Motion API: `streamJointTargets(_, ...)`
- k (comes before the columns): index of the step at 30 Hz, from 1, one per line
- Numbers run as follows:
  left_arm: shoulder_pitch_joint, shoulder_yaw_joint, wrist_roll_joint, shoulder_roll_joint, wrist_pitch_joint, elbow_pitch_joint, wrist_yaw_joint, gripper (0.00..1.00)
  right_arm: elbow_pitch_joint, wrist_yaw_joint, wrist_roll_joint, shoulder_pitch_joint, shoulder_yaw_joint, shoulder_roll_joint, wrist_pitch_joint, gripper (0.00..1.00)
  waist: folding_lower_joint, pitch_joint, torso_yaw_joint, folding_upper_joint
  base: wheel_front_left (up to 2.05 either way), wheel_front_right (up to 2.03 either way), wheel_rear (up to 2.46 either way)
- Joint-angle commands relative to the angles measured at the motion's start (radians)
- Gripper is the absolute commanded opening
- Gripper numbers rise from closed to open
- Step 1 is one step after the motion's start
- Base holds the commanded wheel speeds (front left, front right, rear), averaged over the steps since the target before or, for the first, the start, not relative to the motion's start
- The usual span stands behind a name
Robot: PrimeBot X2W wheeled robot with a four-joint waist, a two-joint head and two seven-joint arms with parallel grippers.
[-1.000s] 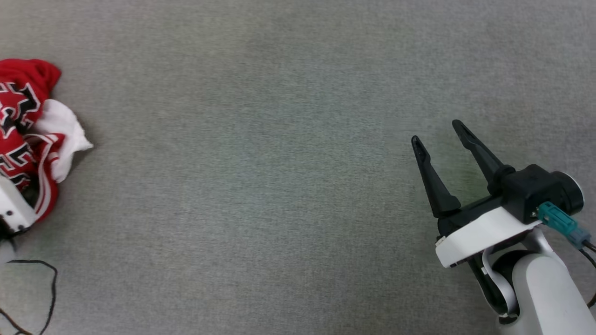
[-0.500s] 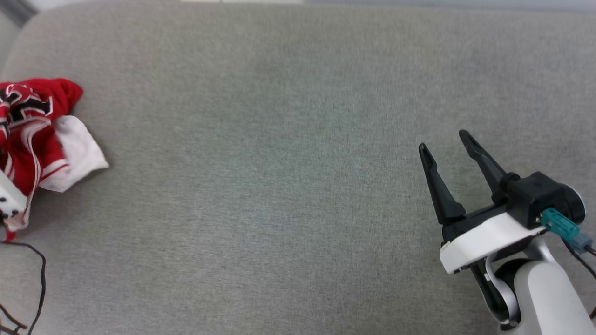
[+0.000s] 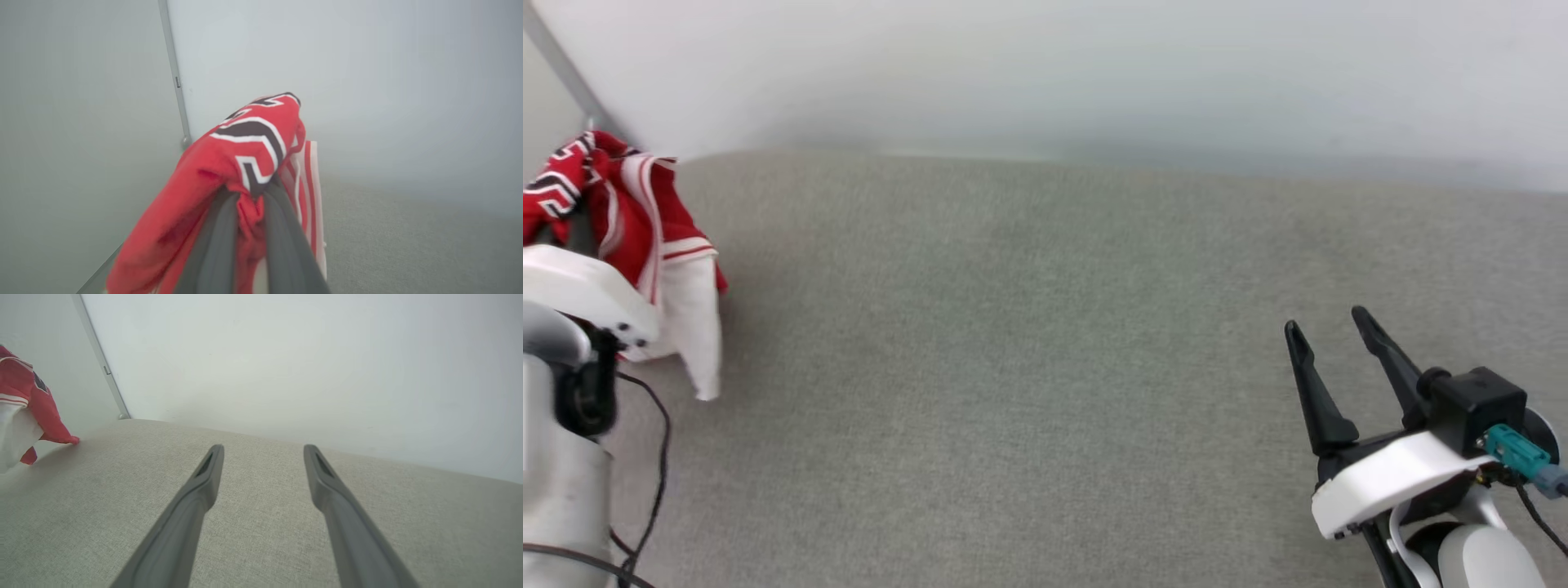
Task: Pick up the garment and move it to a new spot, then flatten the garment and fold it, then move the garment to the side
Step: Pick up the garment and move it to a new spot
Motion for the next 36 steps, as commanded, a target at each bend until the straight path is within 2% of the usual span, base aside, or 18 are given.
streamJointTargets(1, 0.017, -0.004, 0.003, -0.009, -0.009, -0.018, 0.005, 0.0, -0.004, 0.0, -0.004, 0.015, -0.001, 0.006, 0.004, 1.0, 0.0001, -0.05, -0.04, 0.0, 0.0, 0.0, 0.0)
streamJointTargets(2, 0.035, -0.02, 0.007, -0.036, -0.023, -0.061, 0.009, 0.0, -0.011, 0.0, -0.005, 0.033, -0.01, 0.009, 0.011, 1.0, 0.0001, -0.067, -0.064, 0.0, 0.0, 0.0, 0.0)
streamJointTargets(7, 0.089, -0.05, 0.015, -0.084, -0.045, -0.149, 0.024, 0.0, -0.031, 0.0, -0.012, 0.055, -0.015, 0.014, 0.026, 1.0, 0.0001, -0.089, -0.132, 0.0, 0.0, 0.0, 0.0)
streamJointTargets(11, 0.129, -0.103, 0.025, -0.154, -0.06, -0.247, 0.028, 0.0, -0.047, 0.0, -0.012, 0.069, -0.026, 0.017, 0.038, 1.0, 0.0001, -0.087, -0.205, 0.0, 0.0, 0.0, 0.0)
streamJointTargets(18, 0.2, -0.217, 0.02, -0.273, -0.057, -0.363, 0.007, 0.0, -0.063, 0.0, -0.004, 0.07, -0.033, 0.023, 0.04, 1.0, 0.0001, -0.044, -0.334, 0.0, 0.0, 0.0, 0.0)
streamJointTargets(22, 0.243, -0.295, 0.023, -0.322, -0.037, -0.376, -0.018, 0.0, -0.064, 0.0, 0.0, 0.057, -0.035, 0.026, 0.031, 1.0, 0.0001, 0.0, -0.382, 0.0, 0.0, 0.0, 0.0)
streamJointTargets(28, 0.34, -0.427, 0.03, -0.368, -0.009, -0.358, -0.036, 0.0, -0.051, 0.0, 0.018, 0.04, -0.033, 0.028, 0.012, 1.0, 0.0001, 0.061, -0.408, 0.0, 0.0, 0.0, 0.0)
streamJointTargets(34, 0.417, -0.527, 0.035, -0.384, 0.025, -0.328, -0.05, 0.0, -0.035, 0.0, 0.029, 0.025, -0.034, 0.029, -0.004, 1.0, 0.0001, 0.095, -0.385, 0.0, 0.0, 0.0, 0.0)
streamJointTargets(35, 0.42, -0.539, 0.036, -0.385, 0.025, -0.327, -0.05, 0.21, -0.033, 0.0, 0.027, 0.021, -0.036, 0.029, -0.004, 1.0, 0.0001, 0.096, -0.377, 0.0, 0.0, 0.0, 0.0)
streamJointTargets(36, 0.419, -0.547, 0.041, -0.387, 0.021, -0.328, -0.048, 0.73, -0.031, 0.0, 0.029, 0.015, -0.036, 0.029, -0.006, 1.0, 0.0001, 0.096, -0.369, 0.0, 0.0, 0.0, 0.0)
